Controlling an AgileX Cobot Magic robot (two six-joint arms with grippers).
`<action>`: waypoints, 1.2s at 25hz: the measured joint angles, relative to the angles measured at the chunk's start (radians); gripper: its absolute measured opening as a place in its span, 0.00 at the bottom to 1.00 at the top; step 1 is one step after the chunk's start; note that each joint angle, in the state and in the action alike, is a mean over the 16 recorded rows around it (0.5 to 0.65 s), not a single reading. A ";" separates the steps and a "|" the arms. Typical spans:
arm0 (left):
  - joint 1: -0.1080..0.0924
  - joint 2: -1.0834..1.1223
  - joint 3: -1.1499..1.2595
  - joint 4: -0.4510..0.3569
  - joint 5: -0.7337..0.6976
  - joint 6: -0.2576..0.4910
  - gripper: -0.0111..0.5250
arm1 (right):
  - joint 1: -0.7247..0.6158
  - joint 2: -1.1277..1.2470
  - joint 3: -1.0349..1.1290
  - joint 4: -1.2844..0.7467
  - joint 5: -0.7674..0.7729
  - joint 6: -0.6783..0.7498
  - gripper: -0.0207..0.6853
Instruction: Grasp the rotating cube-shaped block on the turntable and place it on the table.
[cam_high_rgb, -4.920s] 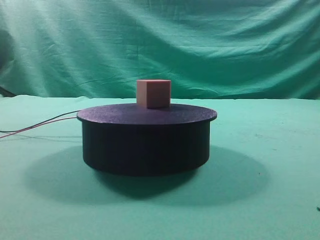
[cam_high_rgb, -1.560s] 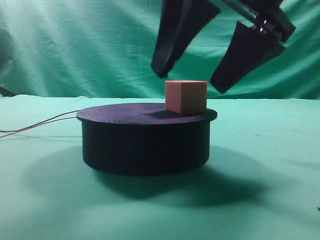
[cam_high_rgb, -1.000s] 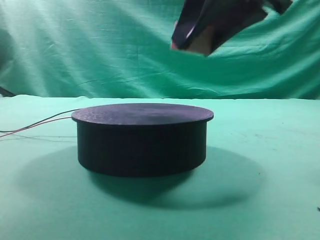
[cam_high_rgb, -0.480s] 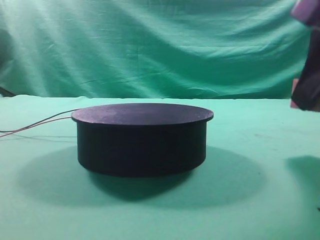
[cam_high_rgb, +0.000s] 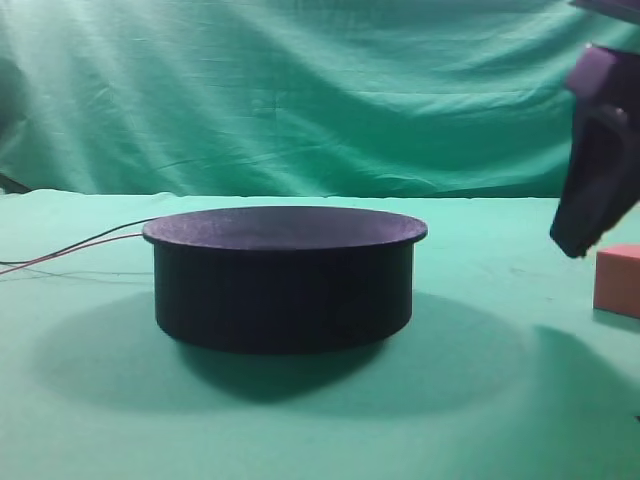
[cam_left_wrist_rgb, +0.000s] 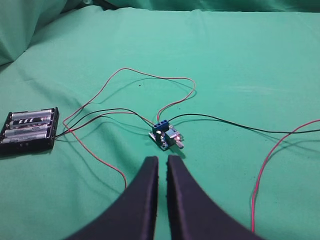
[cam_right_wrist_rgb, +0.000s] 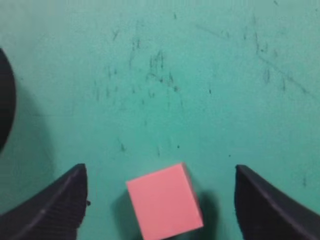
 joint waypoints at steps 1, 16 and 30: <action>0.000 0.000 0.000 0.000 0.000 0.000 0.02 | 0.000 -0.029 -0.007 -0.019 0.032 0.021 0.24; 0.000 0.000 0.000 0.000 0.000 0.000 0.02 | 0.000 -0.392 0.000 -0.326 0.294 0.362 0.03; 0.000 0.000 0.000 0.000 0.000 0.000 0.02 | -0.040 -0.527 0.099 -0.438 0.156 0.332 0.03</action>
